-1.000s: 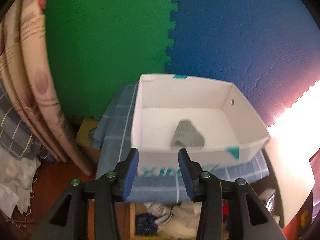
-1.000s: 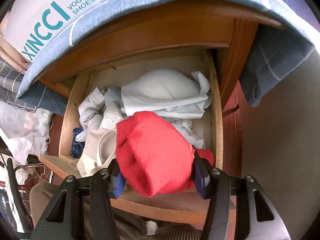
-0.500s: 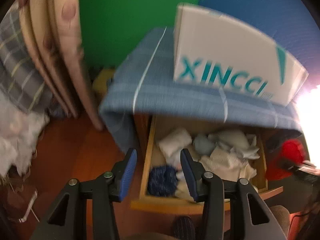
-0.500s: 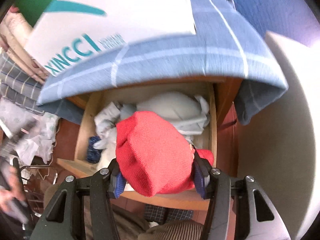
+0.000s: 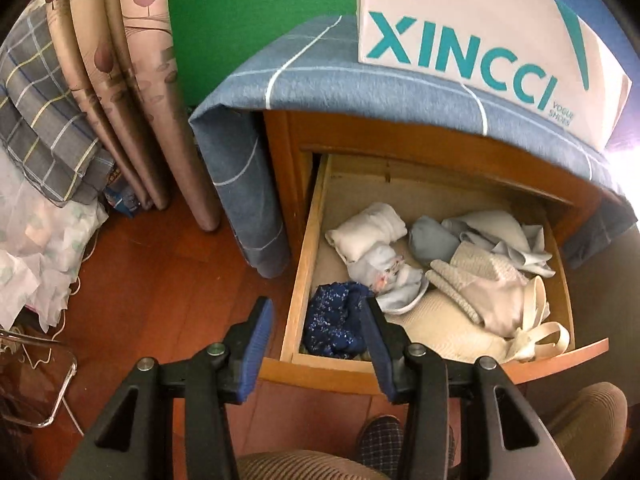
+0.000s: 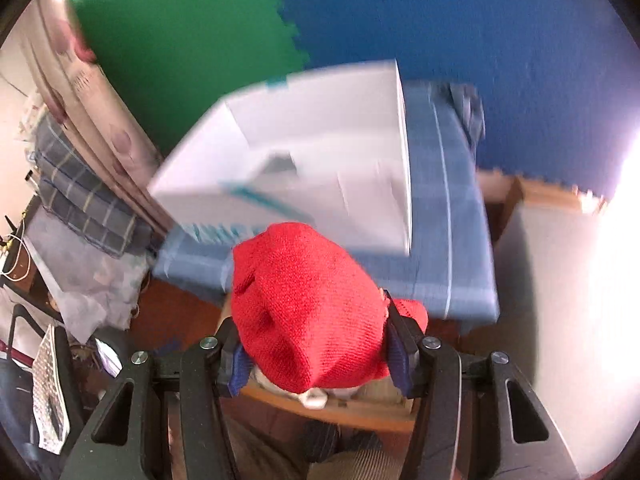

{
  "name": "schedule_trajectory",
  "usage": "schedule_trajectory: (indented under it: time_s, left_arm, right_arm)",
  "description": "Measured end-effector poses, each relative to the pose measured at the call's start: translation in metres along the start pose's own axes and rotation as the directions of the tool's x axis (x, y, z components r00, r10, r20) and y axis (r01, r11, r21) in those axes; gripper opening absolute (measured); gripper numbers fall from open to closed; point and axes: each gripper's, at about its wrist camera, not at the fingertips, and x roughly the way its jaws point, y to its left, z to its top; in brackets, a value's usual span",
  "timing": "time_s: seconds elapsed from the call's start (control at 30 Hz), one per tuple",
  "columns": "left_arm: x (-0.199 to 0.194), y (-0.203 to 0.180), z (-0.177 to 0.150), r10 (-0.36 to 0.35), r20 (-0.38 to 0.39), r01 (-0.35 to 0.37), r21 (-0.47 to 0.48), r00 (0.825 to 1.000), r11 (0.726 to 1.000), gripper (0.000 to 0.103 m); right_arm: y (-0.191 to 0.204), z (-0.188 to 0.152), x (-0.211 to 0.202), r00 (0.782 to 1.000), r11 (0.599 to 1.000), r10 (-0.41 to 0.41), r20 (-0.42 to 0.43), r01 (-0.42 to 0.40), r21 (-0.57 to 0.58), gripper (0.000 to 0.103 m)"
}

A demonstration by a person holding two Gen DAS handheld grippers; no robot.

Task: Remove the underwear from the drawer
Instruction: 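Release the red knit item into the white box while the left tool returns to the drawer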

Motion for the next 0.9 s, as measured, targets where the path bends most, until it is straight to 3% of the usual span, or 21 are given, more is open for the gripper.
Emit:
schedule_trajectory:
  time_s: [0.2, 0.37, 0.67, 0.9]
  left_arm:
    - [0.0, 0.003, -0.004, -0.003, 0.025, 0.003, -0.03, 1.0, 1.0, 0.046]
    - [0.001, 0.01, -0.007, 0.0, 0.03, 0.002, -0.065, 1.0, 0.998, 0.046]
    - [0.004, 0.012, -0.008, -0.004, 0.035, 0.006, -0.066, 0.999, 0.998, 0.046]
    - [0.007, 0.016, -0.008, -0.029, 0.034, 0.032, -0.086, 0.999, 0.996, 0.046]
  right_arm:
    - [0.026, 0.063, -0.033, 0.993, 0.998, -0.002, 0.12, 0.009, -0.058, 0.052]
    - [0.044, 0.103, -0.016, 0.988, 0.994, -0.04, 0.148, 0.053, -0.091, 0.052]
    - [0.047, 0.129, 0.071, 0.986, 0.98, -0.165, 0.011, 0.165, -0.111, 0.052]
    - [0.038, 0.128, 0.121, 0.957, 0.959, -0.263, -0.119, 0.246, -0.137, 0.052]
